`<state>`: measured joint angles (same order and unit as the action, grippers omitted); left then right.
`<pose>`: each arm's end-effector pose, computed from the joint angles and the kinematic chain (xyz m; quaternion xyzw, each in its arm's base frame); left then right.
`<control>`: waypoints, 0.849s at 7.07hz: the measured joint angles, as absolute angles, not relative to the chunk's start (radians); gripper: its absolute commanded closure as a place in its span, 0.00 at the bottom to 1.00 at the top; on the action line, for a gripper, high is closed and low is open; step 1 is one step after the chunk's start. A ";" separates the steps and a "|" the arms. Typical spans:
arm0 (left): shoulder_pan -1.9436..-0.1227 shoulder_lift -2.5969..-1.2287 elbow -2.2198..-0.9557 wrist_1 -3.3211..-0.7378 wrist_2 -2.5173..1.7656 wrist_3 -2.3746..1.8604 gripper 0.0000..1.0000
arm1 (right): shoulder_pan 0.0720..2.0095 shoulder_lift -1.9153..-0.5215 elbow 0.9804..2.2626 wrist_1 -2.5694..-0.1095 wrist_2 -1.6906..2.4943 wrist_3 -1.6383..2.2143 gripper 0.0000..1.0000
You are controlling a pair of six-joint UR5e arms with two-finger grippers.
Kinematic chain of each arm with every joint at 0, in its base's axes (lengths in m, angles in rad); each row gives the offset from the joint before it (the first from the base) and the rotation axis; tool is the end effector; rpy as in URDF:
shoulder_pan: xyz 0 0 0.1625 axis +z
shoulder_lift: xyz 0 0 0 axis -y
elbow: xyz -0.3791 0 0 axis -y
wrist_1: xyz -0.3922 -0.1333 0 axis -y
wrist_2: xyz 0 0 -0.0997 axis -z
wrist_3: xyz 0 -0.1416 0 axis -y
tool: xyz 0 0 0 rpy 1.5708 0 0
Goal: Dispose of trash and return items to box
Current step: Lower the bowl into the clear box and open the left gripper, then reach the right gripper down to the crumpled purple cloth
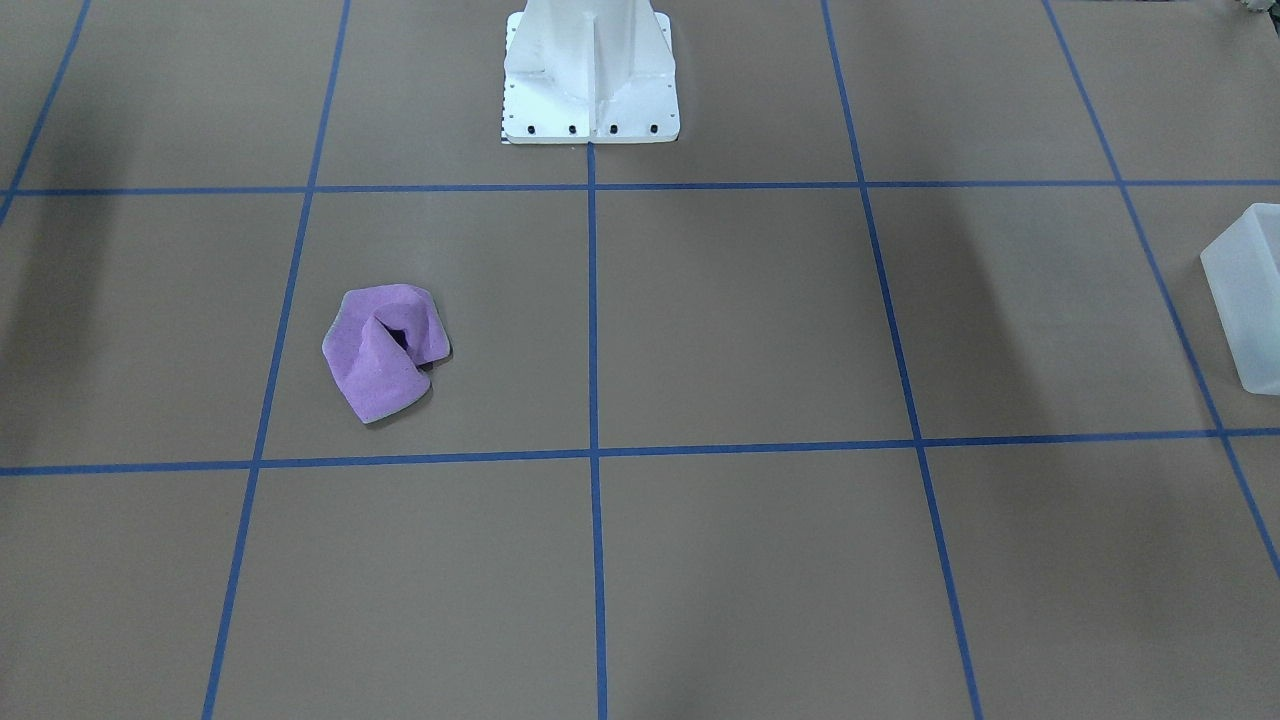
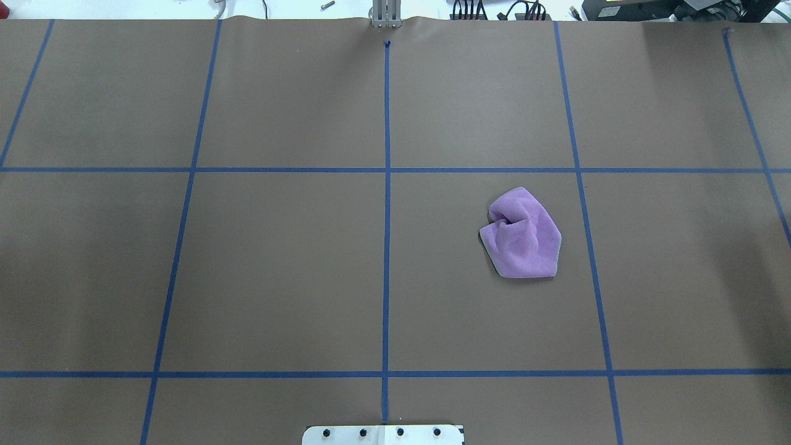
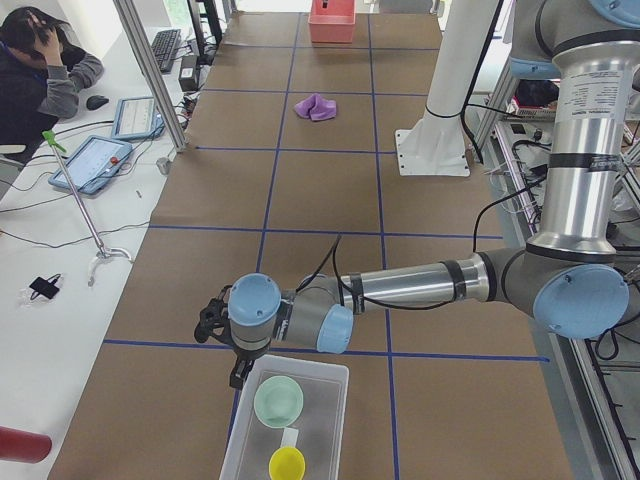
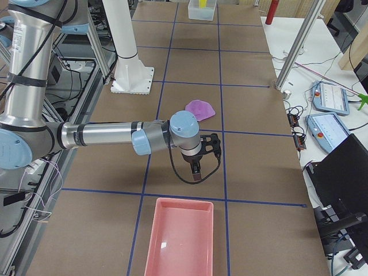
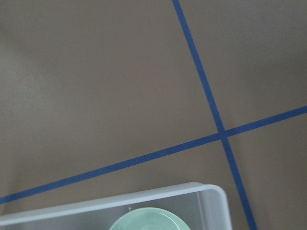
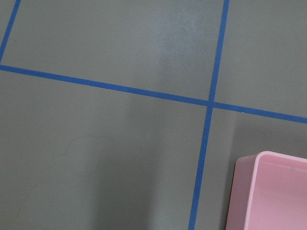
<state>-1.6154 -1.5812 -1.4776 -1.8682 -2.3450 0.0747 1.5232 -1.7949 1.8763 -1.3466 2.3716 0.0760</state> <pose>-0.0572 -0.5117 0.6517 0.1214 0.3688 0.0543 0.9200 0.0111 -0.4324 0.5642 0.1161 -0.3932 -0.0464 0.9109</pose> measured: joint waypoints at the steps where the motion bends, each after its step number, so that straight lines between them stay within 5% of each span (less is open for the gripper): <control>1: -1.605 -1.556 -1.583 -1.711 -2.344 0.054 0.02 | 1.523 -1.795 1.876 -1.347 2.372 0.076 0.00; 3: -1.584 -1.533 -1.694 -1.398 -2.352 0.051 0.02 | 1.523 -1.791 1.877 -1.347 2.372 0.082 0.00; 6: -1.579 -1.465 -1.868 -1.296 -2.361 0.057 0.02 | 1.453 -1.728 1.935 -1.347 2.361 0.322 0.00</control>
<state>-1.5790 -1.4650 -1.8676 -1.2962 -2.3610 0.0566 1.4529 -1.7279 1.9346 -1.3468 2.3612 0.3219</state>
